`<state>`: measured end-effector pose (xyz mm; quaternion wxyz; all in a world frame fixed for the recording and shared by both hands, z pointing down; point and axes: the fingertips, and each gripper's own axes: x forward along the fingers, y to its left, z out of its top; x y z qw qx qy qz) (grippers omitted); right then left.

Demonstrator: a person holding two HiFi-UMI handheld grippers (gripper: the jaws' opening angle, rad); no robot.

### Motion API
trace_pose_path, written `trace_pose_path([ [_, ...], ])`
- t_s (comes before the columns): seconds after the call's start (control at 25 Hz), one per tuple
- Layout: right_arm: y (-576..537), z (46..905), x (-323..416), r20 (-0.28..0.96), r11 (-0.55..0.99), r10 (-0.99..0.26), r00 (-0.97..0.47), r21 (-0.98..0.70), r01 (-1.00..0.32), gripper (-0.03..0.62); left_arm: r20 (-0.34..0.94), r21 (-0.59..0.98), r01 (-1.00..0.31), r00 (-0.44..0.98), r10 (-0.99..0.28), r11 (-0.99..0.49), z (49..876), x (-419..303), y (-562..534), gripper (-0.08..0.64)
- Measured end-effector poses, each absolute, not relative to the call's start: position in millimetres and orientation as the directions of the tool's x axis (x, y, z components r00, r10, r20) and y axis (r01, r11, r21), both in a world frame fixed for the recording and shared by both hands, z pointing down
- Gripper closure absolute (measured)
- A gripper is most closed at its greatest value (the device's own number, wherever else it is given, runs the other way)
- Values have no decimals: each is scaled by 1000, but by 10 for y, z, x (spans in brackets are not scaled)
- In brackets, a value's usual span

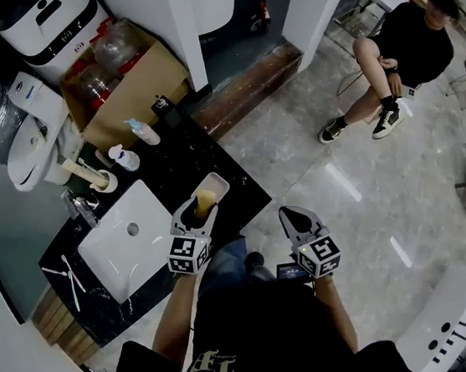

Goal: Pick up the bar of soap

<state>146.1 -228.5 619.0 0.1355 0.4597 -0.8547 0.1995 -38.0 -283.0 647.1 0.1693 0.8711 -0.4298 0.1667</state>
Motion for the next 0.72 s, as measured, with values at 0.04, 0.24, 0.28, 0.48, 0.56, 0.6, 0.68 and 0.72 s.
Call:
trace_pose_path([
  [0.04, -2244, 6161, 1477, 411, 496, -736, -538, -213, -842, 584, 407, 159, -802, 584, -702, -575, 6391, -380, -2793, 348],
  [0.24, -2012, 6053, 1505, 392, 495, -752, -530, -195, -846, 584, 310, 161, -801, 596, -741, -577, 6097, -419, -2604, 348],
  [0.28, -1965, 6035, 1497, 388, 496, -754, -530, -193, -847, 584, 294, 163, -801, 596, -747, -575, 6044, -436, -2566, 348],
  [0.48, -1748, 5932, 1454, 362, 498, -767, -529, -182, -848, 584, 215, 181, -794, 607, -765, -580, 5747, -493, -2342, 348],
  [0.56, -1637, 5922, 1439, 357, 501, -769, -531, -181, -847, 584, 188, 183, -787, 616, -765, -589, 5648, -499, -2224, 348],
  [0.6, -1576, 5914, 1432, 354, 502, -769, -532, -181, -846, 584, 177, 183, -784, 620, -764, -593, 5607, -500, -2159, 348],
  [0.68, -1461, 5867, 1426, 342, 504, -775, -532, -175, -846, 584, 157, 181, -778, 627, -763, -602, 5536, -501, -2025, 348],
  [0.72, -1410, 5836, 1429, 336, 503, -779, -530, -171, -847, 584, 146, 182, -775, 630, -762, -606, 5504, -502, -1961, 348],
])
